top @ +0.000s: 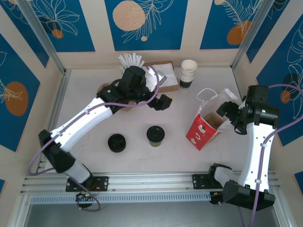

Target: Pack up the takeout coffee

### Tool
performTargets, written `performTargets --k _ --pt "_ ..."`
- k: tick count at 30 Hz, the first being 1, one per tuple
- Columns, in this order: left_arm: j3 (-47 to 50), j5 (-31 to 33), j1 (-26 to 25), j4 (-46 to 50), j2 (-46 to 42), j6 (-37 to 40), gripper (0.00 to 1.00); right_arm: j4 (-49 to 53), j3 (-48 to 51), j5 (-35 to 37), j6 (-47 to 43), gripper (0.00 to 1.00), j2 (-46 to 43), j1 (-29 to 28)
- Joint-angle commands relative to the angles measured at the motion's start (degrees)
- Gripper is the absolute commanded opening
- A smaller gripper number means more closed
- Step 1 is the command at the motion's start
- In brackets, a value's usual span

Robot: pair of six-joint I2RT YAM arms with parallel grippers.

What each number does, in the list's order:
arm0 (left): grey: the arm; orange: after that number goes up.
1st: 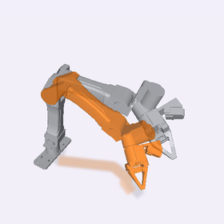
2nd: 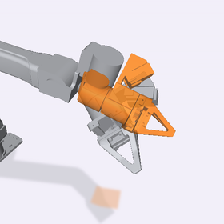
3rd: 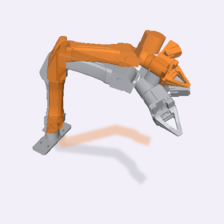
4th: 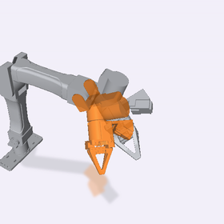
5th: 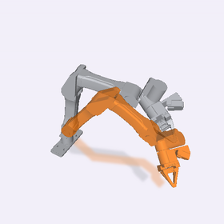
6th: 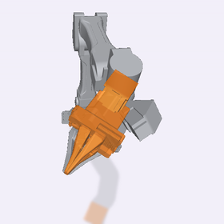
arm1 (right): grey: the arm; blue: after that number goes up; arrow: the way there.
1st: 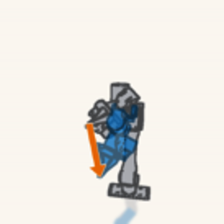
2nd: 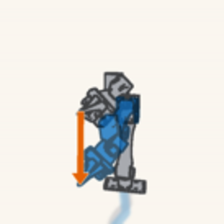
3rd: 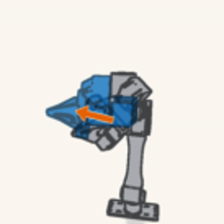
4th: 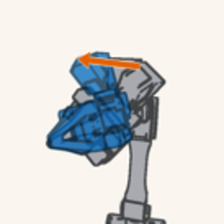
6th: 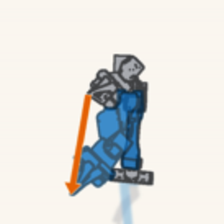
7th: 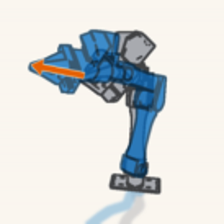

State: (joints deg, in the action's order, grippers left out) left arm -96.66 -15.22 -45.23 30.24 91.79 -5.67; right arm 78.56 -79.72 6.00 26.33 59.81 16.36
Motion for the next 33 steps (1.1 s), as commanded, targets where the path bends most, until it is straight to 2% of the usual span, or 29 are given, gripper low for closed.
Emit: performTargets --k 1,8,17,23,27,30,33 --pt "-6.3 -9.4 -0.6 1.3 6.2 -6.3 0.97 -1.2 0.1 -3.2 1.3 0.86 0.0 -0.1" --pt "-19.9 -8.1 -5.7 3.5 18.1 -9.8 0.95 -2.3 -0.4 -4.1 1.5 0.86 0.7 -0.7" --pt "-37.0 -6.9 -10.6 11.2 32.2 -9.3 0.77 -3.2 0.0 -5.2 2.0 0.86 0.6 -1.8" --pt "-38.6 -2.7 -11.9 12.2 35.4 -9.8 0.62 -2.7 -0.8 -5.1 1.9 0.86 0.6 -2.3" --pt "-38.3 1.1 -12.1 11.6 35.7 -9.9 0.42 -2.2 -1.3 -5.1 1.8 0.86 0.4 -2.5" --pt "-37.9 4.5 -12.1 11.0 35.0 -10.7 0.36 -1.9 -1.6 -5.3 1.8 0.86 0.3 -2.6" --pt "-34.8 8.8 -12.1 8.5 32.7 -12.2 0.22 -1.4 -2.2 -5.6 1.7 0.86 0.1 -2.7"
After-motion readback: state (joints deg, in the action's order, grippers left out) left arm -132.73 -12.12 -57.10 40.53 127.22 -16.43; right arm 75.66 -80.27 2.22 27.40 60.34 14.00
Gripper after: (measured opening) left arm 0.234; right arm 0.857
